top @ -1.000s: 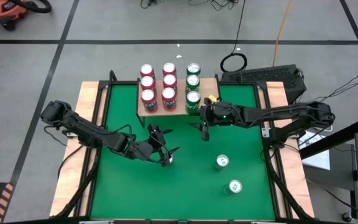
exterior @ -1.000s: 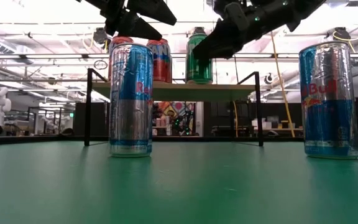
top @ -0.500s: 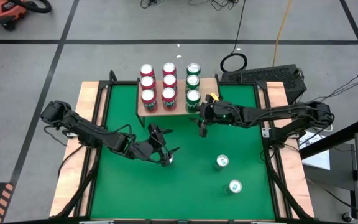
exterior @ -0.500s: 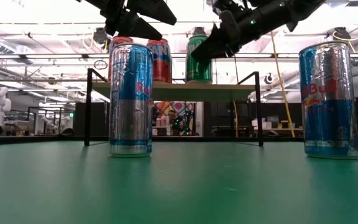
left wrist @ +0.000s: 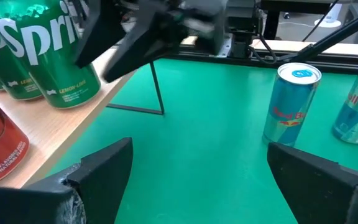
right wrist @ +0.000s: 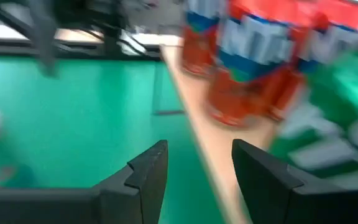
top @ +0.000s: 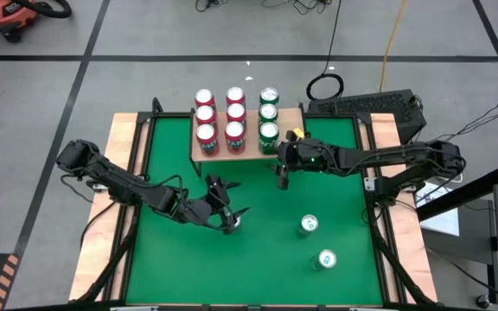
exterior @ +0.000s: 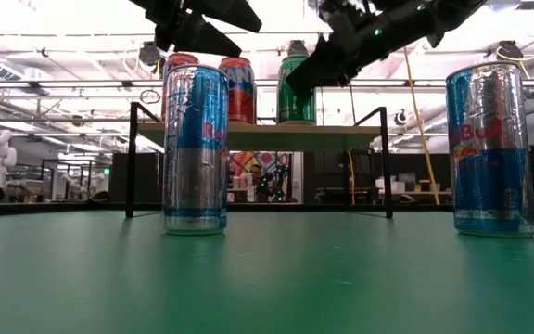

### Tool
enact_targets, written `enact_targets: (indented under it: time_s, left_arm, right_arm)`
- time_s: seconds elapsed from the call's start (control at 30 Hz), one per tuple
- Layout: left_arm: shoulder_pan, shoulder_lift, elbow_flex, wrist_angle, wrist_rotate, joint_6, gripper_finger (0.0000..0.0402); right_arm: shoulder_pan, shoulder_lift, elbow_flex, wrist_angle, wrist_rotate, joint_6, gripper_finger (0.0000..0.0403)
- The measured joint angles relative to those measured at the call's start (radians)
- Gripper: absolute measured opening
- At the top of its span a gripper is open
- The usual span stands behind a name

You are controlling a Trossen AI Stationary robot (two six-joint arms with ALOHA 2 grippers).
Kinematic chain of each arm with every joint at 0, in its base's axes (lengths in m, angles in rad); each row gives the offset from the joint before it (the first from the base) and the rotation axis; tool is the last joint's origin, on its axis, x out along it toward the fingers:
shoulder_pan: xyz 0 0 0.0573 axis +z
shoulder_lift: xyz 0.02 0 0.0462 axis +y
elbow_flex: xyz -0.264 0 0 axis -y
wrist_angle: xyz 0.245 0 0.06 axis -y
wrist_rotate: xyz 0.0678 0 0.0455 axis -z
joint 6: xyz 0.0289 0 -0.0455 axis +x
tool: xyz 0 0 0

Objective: Place canned beverage on shelf
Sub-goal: Put the green soda can on the shelf aligned with the other green soda cans, then put the blue soda can on the shelf

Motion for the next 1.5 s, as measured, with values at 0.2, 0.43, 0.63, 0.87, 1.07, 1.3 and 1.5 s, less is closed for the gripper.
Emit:
enact_targets:
  time_s: [0.2,0.43,0.63,0.87,1.07,1.3,1.5]
  left_arm:
    - [-0.033,0.000,0.001,-0.017,0.000,0.000,0.0370]
    - [-0.114,-0.045,0.002,-0.227,0.001,-0.117,0.0370]
    - [-0.211,-0.069,0.002,-0.322,0.028,-0.268,0.0370]
    - [-0.290,-0.026,0.002,-0.326,-0.074,-0.471,0.0370]
    - [-0.328,0.115,0.001,-0.365,-0.182,-0.685,0.0370]
    - [-0.339,0.325,0.001,-0.195,-0.429,-0.783,0.0370]
    - [-0.285,0.394,0.001,-0.140,-0.511,-0.783,0.0370]
  right_arm:
    - [0.107,-0.021,0.000,-0.076,-0.019,0.106,0.0171]
    - [0.317,-0.040,0.000,-0.157,-0.013,0.260,0.0171]
    - [0.494,-0.040,0.000,-0.169,0.097,0.292,0.0171]
    - [0.597,-0.040,0.000,-0.167,0.198,0.286,0.0171]
    - [0.624,-0.040,0.000,-0.167,0.225,0.286,0.0171]
    - [0.630,-0.040,0.000,-0.161,0.226,0.283,0.0171]
    - [0.628,-0.040,0.000,-0.161,0.276,0.252,0.0171]
